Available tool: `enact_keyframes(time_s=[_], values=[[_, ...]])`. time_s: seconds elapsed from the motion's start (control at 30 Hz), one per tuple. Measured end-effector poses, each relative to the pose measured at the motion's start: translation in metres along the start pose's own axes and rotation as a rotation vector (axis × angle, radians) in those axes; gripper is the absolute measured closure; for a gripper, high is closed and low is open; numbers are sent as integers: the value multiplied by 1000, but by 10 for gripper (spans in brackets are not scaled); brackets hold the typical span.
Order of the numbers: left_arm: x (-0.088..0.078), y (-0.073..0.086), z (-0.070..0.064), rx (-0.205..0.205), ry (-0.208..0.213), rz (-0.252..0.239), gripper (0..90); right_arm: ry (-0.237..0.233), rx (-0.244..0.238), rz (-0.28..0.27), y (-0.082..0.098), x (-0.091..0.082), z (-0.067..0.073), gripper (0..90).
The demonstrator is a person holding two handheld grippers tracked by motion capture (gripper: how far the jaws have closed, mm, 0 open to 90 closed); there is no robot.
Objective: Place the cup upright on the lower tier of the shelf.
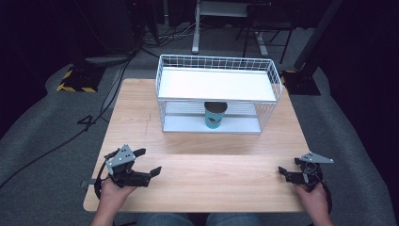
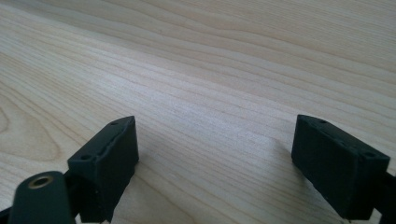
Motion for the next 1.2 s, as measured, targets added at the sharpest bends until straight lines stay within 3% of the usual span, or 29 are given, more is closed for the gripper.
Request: enact_keyframes(time_s=[0.1, 0.2, 0.37, 0.67, 0.8, 0.9, 1.2], values=[[2, 12, -3, 11, -12, 38, 96, 0, 0, 0, 0, 0, 0, 149], [9, 23, -4, 22, -14, 137, 102, 0, -1, 0, 0, 0, 0, 149], [20, 37, -2, 18, -25, 207, 104, 0, -1, 0, 0, 0, 0, 149], [35, 54, 2, 8, -61, 280, 103, 0, -1, 1, 0, 0, 0, 150], [39, 58, 1, 32, -84, 301, 95, 0, -1, 0, 0, 0, 0, 149], [41, 58, 1, 47, -101, 311, 96, 0, -1, 0, 0, 0, 0, 149], [41, 58, 1, 31, -134, 313, 90, 1, -1, 0, 0, 0, 0, 150]])
Point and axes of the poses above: each handheld gripper's, and its own axes: x roughly forward along the jaws, y roughly out of its underside, z roughly to its left, the point moved 3 cm from there along x, roughly forward along the jaws, and after that the axes turned 4 degrees about x, right-handed, at the moved point
